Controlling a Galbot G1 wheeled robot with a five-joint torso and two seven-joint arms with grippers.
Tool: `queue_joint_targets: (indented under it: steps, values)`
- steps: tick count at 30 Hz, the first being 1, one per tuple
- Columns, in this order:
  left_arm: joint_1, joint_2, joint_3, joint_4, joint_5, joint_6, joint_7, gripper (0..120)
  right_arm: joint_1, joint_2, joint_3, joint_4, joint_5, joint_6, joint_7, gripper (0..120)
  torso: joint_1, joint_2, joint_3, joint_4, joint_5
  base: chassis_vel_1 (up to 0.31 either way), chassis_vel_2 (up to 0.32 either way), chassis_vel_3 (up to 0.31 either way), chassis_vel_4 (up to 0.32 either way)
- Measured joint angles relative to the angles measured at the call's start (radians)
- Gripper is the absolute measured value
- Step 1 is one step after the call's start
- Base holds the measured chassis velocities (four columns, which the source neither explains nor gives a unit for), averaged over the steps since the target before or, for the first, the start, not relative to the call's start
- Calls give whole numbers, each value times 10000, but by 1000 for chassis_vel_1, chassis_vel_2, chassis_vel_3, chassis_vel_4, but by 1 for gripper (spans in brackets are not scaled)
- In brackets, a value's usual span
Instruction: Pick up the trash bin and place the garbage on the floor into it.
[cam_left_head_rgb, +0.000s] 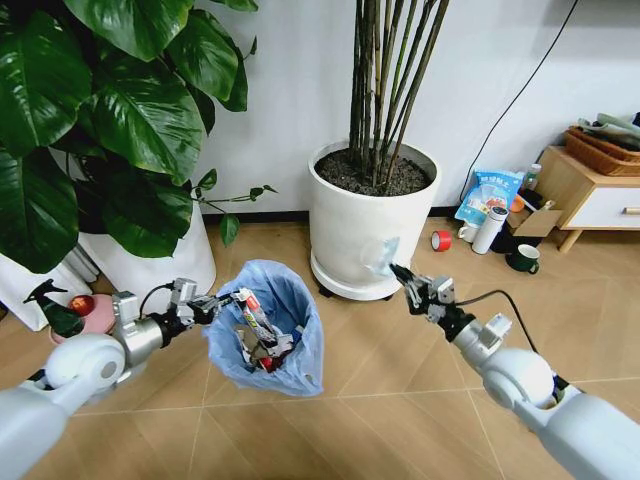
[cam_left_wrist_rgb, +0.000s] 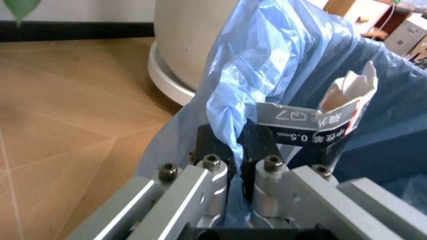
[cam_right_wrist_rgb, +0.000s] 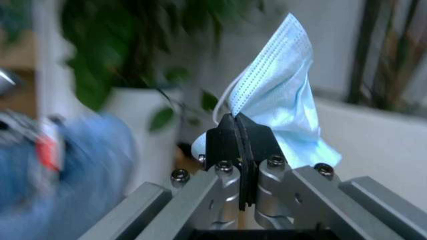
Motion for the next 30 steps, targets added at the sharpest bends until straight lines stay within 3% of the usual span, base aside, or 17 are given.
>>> queue_joint_targets:
  steps: [6,12,16,30]
  values:
    - [-314,-98,284,11,-46,-1,-93,0,681,-128,-301,583,1396,487,-1562,0,0,0,0,0,1,0,0,0,0]
    - [-377,-129,332,48,-47,0,-99,0,926,-107,-622,741,1866,555,-2356,0,0,0,0,1,-1,0,0,0,0]
    - [-466,-196,472,73,-64,0,-115,0,1213,23,-1385,729,2388,516,-3607,0,0,0,0,0,-2,0,0,0,0]
    - [-682,-249,593,-152,-260,17,-264,0,1553,336,-2288,240,2319,401,-4410,0,0,0,0,0,0,0,0,0,0]
